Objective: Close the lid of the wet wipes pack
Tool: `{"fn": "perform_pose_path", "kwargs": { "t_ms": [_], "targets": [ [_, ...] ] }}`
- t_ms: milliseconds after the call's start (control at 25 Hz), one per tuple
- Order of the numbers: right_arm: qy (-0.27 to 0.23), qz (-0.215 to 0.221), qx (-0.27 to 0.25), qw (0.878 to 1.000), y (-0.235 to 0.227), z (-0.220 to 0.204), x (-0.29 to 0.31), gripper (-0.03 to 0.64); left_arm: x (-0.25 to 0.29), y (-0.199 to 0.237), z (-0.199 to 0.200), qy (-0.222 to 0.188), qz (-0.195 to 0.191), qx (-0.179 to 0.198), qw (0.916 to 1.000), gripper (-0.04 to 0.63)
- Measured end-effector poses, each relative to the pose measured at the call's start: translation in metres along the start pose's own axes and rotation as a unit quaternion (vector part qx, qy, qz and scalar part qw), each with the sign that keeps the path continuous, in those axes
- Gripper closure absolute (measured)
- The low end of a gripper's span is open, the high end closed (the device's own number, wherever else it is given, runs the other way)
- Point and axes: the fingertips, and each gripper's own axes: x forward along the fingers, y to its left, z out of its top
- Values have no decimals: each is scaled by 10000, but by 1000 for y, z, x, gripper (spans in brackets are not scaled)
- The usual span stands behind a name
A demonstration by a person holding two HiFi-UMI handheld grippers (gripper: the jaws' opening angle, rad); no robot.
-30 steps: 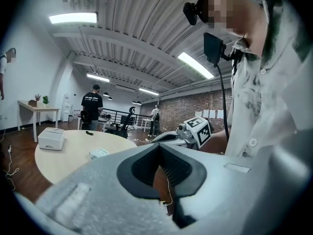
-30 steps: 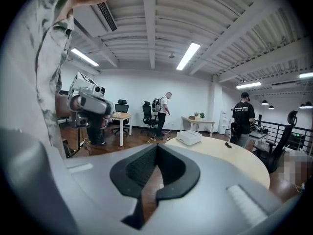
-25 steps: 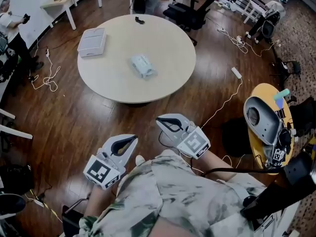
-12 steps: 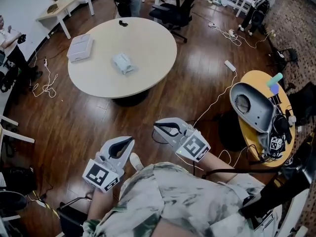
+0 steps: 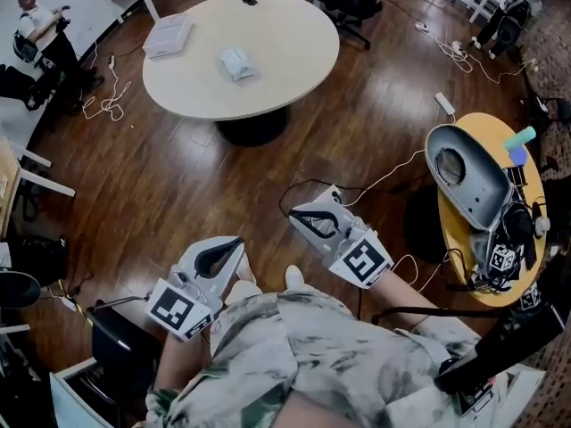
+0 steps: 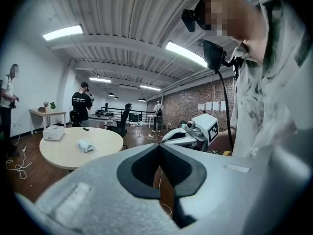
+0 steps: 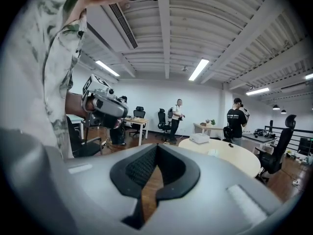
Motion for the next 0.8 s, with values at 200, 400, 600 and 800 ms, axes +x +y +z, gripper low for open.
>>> {"fn": "perform_pose_path", "kwargs": {
  "t_ms": [200, 400, 600, 800],
  "targets": [
    [-93, 1, -13, 10000, 23, 9, -10, 612, -19, -24, -3, 60, 47, 12, 10000, 595],
    [-182, -45, -77, 9998, 51, 25, -14, 612, -40, -43, 4, -64, -116, 181, 9997, 595],
    [-241, -42, -100, 9997, 97, 44, -3, 612, -89, -60, -2, -132, -230, 206, 9994, 594],
    [-257, -56, -47, 9996, 154, 64, 17, 612, -157, -67, -17, -197, -287, 249, 9991, 595]
  ]
}}
